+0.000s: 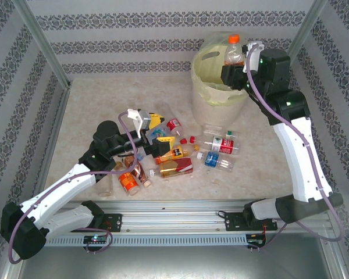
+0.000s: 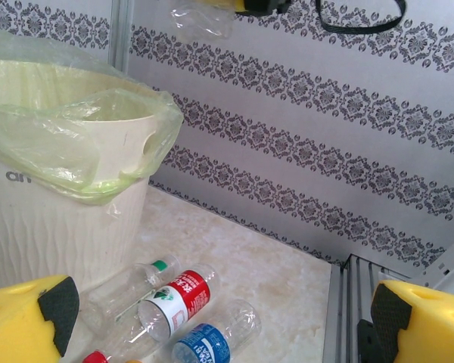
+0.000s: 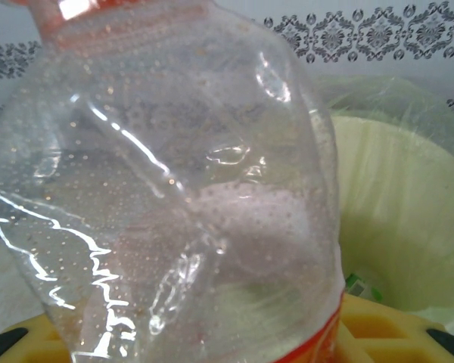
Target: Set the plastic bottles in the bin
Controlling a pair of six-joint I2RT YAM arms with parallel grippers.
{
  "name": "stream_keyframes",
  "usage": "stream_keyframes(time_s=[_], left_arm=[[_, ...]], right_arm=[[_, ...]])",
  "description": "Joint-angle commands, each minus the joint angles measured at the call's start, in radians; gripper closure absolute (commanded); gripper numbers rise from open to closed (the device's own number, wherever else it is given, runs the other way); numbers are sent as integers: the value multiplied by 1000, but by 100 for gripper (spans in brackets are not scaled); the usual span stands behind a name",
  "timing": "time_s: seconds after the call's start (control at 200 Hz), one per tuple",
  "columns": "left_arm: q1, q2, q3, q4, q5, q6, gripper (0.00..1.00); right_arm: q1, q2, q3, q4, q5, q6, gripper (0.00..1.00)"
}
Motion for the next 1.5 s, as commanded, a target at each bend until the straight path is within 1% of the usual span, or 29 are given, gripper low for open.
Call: stream_keyframes(time_s=[0.0, 0.235, 0.405, 0.814, 1.019, 1.254, 1.494], left_arm=[[-7, -27, -18, 67, -22, -22, 0], [-7, -54, -44, 78, -118, -18, 0], [-7, -61, -55, 69, -170, 1, 0], [-7, -22, -44, 43, -139, 34, 0], [-7, -9, -36, 25, -121, 47, 0], [-7, 10, -29, 8, -112, 66, 0], [-7, 23, -27, 2, -103, 69, 0]], right_arm=[[-31, 66, 82, 15, -28, -15, 54], [-86, 233, 219, -33, -40, -22, 54], [-118, 328, 248, -54, -67, -15, 53], [-178, 515, 311, -156, -127, 35, 54], [-182, 601, 352, -219, -146, 48, 53], [-180, 706, 448, -314, -152, 61, 52], [-171, 740, 463, -334, -145, 66, 47]])
